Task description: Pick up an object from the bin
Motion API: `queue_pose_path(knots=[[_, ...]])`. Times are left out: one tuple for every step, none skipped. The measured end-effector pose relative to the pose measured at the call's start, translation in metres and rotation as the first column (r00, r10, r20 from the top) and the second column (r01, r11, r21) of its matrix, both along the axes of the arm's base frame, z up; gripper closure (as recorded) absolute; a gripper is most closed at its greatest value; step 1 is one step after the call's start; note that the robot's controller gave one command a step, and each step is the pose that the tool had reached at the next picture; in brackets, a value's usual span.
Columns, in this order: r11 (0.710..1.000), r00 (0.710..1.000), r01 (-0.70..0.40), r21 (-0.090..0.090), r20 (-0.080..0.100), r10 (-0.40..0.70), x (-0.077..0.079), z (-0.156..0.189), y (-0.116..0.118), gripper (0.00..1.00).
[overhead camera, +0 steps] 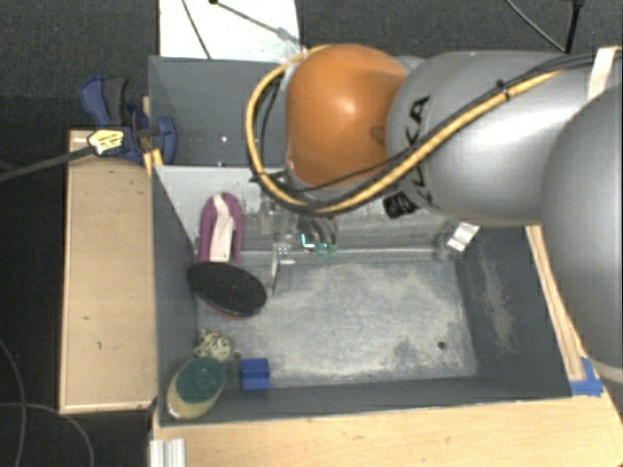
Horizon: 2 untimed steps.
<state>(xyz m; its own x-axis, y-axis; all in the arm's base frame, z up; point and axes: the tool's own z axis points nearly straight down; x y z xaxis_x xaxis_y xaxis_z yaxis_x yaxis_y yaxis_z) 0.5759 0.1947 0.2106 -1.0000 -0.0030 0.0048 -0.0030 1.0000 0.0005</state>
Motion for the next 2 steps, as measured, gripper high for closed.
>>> queue_pose_path(knots=[[0.999,0.999,0.036,0.001,-0.001,-0.036,-0.016,-0.077,0.063,0.00],[0.988,0.988,0.152,-0.002,-0.019,-0.152,0.003,-0.135,0.029,0.00]])
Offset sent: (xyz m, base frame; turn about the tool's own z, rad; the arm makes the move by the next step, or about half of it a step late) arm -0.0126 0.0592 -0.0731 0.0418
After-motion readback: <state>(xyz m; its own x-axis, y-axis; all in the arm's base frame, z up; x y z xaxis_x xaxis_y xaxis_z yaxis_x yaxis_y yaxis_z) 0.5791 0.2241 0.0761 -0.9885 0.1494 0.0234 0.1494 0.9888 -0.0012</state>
